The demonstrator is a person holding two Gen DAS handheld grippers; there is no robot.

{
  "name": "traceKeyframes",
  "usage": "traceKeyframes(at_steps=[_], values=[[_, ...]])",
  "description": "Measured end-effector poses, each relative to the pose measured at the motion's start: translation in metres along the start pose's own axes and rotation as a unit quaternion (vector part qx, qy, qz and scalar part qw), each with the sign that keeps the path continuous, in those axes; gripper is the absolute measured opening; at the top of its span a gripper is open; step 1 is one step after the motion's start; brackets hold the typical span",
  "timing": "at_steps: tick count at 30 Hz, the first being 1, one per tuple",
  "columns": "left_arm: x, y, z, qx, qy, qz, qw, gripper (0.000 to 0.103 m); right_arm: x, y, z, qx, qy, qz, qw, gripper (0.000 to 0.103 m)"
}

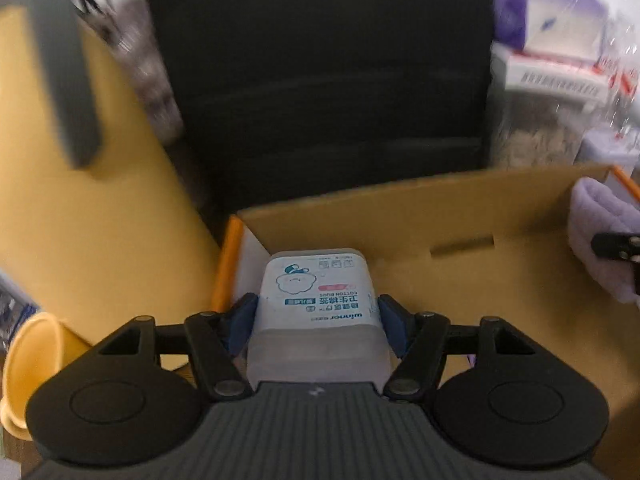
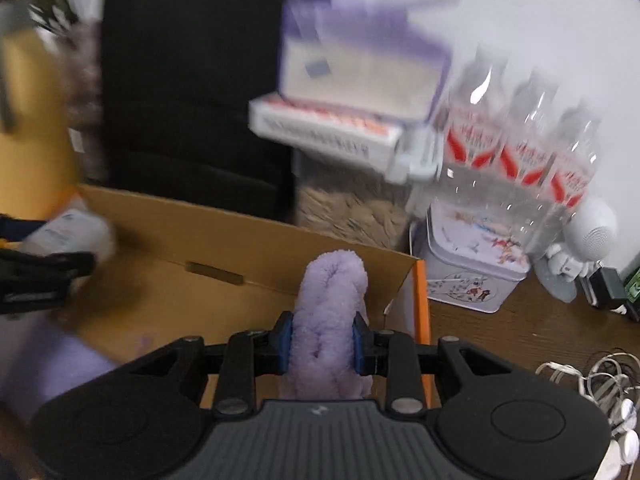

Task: Organize objects
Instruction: 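Place the wipes pack and lilac headband into the red box, open both grippers, then grasp a small white cap with the left gripper while the right grasps another cap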

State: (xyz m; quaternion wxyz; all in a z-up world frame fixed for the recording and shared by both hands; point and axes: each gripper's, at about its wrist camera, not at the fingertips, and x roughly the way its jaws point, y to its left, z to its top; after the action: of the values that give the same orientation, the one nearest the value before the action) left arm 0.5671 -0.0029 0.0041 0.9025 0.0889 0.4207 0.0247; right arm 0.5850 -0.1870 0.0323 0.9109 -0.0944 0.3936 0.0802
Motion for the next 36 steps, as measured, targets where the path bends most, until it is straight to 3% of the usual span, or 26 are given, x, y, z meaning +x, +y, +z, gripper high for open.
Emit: traceKeyframes(at_steps=[1,3,7,12,14,15,16,20,23,26,29,32,36], values=[[0.002,0.0,0.001,0.001,0.014,-0.003,0.9999,0.072,0.007,-0.002,0.002,0.006,0.01,-0.004,1.0,0.035],[-0.003,-0.005,0.0,0.024,0.004,-0.009,0.9997,0.086,0.012,-0.008,0.007,0.024,0.022,-0.004,0.999,0.039],[-0.023,-0.008,-0.002,0.055,-0.032,0.014,0.9979,0.089,-0.005,-0.013,0.011,0.024,0.007,0.005,1.0,0.06],[-0.076,0.012,0.001,0.015,-0.05,0.025,0.9983,0.089,-0.072,-0.018,0.015,0.027,-0.041,0.002,0.999,0.065],[-0.112,0.019,-0.009,0.005,-0.073,0.023,0.997,0.094,-0.109,-0.02,0.007,0.033,-0.064,0.004,0.997,0.071],[-0.127,0.023,-0.016,0.003,-0.088,0.021,0.9959,0.097,-0.127,-0.021,-0.002,0.035,-0.076,0.007,0.996,0.079],[-0.146,0.025,-0.032,0.003,-0.111,0.016,0.9937,0.102,-0.146,-0.021,-0.017,0.038,-0.092,0.013,0.995,0.085],[-0.207,0.027,-0.112,0.011,-0.143,-0.003,0.9897,0.103,-0.209,-0.005,-0.093,0.032,-0.124,0.03,0.991,0.085],[-0.269,0.025,-0.197,-0.005,-0.192,-0.065,0.9792,0.103,-0.261,0.02,-0.168,0.016,-0.16,0.033,0.986,0.087],[-0.317,0.02,-0.273,-0.018,-0.216,-0.102,0.9708,0.103,-0.302,0.043,-0.243,0.017,-0.165,0.052,0.985,0.094],[-0.346,0.015,-0.34,-0.011,-0.238,-0.083,0.9675,0.103,-0.332,0.058,-0.309,0.058,-0.147,0.066,0.985,0.094],[-0.356,0.013,-0.377,-0.014,-0.216,-0.057,0.9747,0.103,-0.359,0.067,-0.359,0.108,-0.127,0.088,0.982,0.094],[-0.36,0.015,-0.39,-0.053,-0.17,-0.109,0.978,0.103,-0.396,0.089,-0.393,0.065,-0.11,0.051,0.991,0.094]])
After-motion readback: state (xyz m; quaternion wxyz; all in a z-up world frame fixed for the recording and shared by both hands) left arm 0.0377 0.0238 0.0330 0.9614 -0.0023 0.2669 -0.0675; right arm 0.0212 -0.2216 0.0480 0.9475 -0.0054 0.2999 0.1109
